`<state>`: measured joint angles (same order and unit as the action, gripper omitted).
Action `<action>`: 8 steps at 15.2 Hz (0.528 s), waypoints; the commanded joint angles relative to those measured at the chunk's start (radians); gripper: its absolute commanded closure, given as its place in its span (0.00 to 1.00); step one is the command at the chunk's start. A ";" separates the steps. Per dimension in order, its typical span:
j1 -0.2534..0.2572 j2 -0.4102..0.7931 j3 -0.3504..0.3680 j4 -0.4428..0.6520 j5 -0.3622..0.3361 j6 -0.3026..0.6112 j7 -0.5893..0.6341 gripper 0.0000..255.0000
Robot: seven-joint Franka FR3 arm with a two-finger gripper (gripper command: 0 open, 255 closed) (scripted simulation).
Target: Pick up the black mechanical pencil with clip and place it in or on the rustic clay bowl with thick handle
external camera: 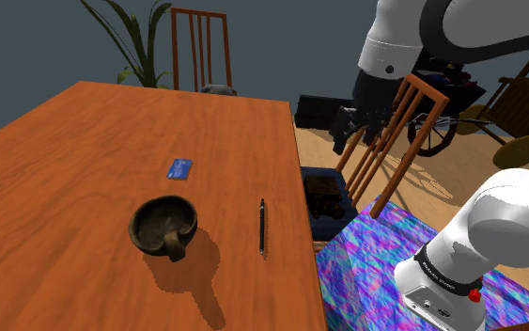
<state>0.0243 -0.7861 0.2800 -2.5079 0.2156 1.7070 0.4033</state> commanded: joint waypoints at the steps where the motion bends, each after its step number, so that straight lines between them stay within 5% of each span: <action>1: 0.001 0.010 0.058 -0.019 0.035 0.039 0.089 0.00; 8: -0.031 0.164 0.283 -0.004 0.114 0.215 0.393 0.00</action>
<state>0.0016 -0.6481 0.5297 -2.5128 0.3213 1.8901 0.7477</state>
